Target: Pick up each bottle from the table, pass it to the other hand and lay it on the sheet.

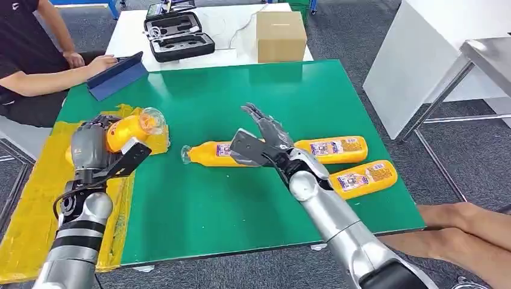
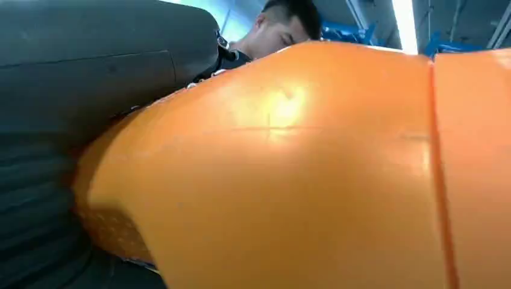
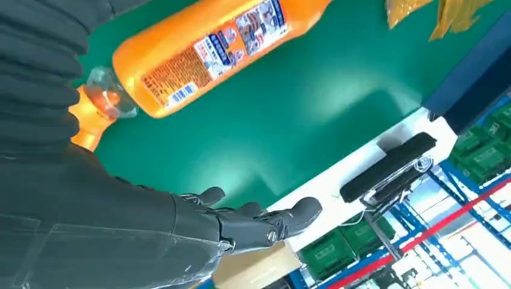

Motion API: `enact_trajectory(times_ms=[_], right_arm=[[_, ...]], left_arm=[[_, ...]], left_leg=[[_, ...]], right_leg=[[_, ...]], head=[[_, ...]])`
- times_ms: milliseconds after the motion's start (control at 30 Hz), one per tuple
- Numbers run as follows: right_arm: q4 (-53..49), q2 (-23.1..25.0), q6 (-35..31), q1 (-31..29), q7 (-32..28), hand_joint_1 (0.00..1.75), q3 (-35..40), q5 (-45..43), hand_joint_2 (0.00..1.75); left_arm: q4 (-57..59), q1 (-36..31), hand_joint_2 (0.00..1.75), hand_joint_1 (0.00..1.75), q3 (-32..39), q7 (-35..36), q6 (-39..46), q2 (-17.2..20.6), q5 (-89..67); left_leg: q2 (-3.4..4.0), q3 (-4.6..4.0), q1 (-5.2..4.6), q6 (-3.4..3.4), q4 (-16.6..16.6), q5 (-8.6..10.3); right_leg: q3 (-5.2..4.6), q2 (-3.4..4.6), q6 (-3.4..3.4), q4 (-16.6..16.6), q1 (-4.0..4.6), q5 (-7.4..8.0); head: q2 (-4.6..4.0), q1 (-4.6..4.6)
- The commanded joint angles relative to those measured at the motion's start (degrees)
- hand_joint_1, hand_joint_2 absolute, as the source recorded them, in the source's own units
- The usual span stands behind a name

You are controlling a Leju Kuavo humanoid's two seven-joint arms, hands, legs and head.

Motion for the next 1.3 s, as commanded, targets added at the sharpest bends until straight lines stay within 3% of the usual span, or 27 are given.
enact_trajectory(times_ms=[33, 300, 667, 700, 733, 800, 833, 967, 1300], right_arm=[[9.45, 0.42, 3.22, -8.18, 2.78, 0.00, 3.01, 0.60, 1.75], [22.59, 3.91, 4.99, -12.83, 4.48, 0.00, 6.70, 3.39, 1.75], [30.99, 8.05, 6.53, -17.43, 6.88, 0.00, 8.52, 5.56, 1.75], [32.10, 8.30, 6.60, -17.69, 6.95, 0.00, 8.79, 5.90, 1.75], [33.20, 8.41, 6.65, -17.84, 6.93, 0.00, 9.18, 6.37, 1.75], [34.88, 8.52, 6.69, -18.08, 7.00, 0.00, 9.46, 7.05, 1.75], [35.65, 8.61, 6.61, -18.28, 7.12, 0.00, 9.46, 7.26, 1.75], [38.87, 9.15, 5.60, -19.67, 8.78, 0.00, 9.20, 8.87, 1.75], [39.25, 9.19, 5.52, -19.85, 9.11, 0.00, 9.14, 9.26, 1.75]], left_arm=[[19.44, -8.54, 1.75, 1.75, 0.81, 9.50, 0.37, 1.71, -19.80], [35.73, -15.09, 1.75, 1.75, -2.23, 16.87, -6.92, 0.88, -27.97], [42.43, -16.59, 1.75, 1.75, -2.37, 15.78, -11.02, 0.14, -27.64], [43.29, -16.69, 1.75, 1.43, -3.35, 15.27, -12.16, 0.14, -28.24], [44.03, -16.96, 1.75, 0.00, -3.02, 14.79, -13.94, -0.09, -27.72], [44.16, -17.10, 1.75, 0.00, -2.92, 12.51, -15.38, -0.32, -27.13], [44.02, -17.14, 0.00, 0.00, -3.02, 11.66, -15.64, -0.37, -26.97], [43.51, -17.64, 0.00, 0.00, -2.85, 6.71, -17.15, -1.08, -24.90], [43.30, -17.61, 0.00, 0.00, -2.99, 5.96, -17.30, -1.17, -24.57]], left_leg=[[0.00, 0.07, -0.04, -0.02, 0.02, -0.04], [-0.05, 0.05, 0.01, -0.07, 0.03, 0.03], [0.06, -0.08, 0.00, -0.10, 0.09, 0.01], [0.00, -0.15, 0.00, -0.09, 0.06, 0.06], [0.01, -0.11, 0.01, -0.10, 0.07, 0.03], [-0.10, -0.10, 0.03, -0.10, 0.07, 0.05], [-0.12, -0.06, 0.04, -0.11, 0.10, 0.01], [-0.09, -0.14, -0.01, -0.08, 0.04, 0.09], [-0.13, -0.15, -0.01, -0.10, 0.06, 0.14]], right_leg=[[0.05, -0.02, -0.04, 0.06, -0.03, -0.05], [0.06, -0.07, -0.03, 0.07, 0.02, -0.03], [-0.14, 0.03, -0.05, 0.21, 0.01, -0.05], [-0.21, -0.01, -0.02, 0.18, 0.00, -0.02], [-0.19, -0.03, -0.05, 0.21, 0.02, -0.05], [-0.15, -0.13, -0.05, 0.20, 0.04, -0.07], [-0.10, -0.15, -0.06, 0.23, 0.05, -0.10], [-0.20, -0.06, -0.01, 0.22, -0.01, -0.02], [-0.20, -0.10, -0.04, 0.28, 0.00, -0.03]], head=[[0.00, 0.00], [0.00, 0.00], [0.00, 0.00], [0.00, 0.00], [0.00, -0.02], [0.00, 0.00], [0.00, 0.00], [0.00, 0.02], [0.00, 0.00]])
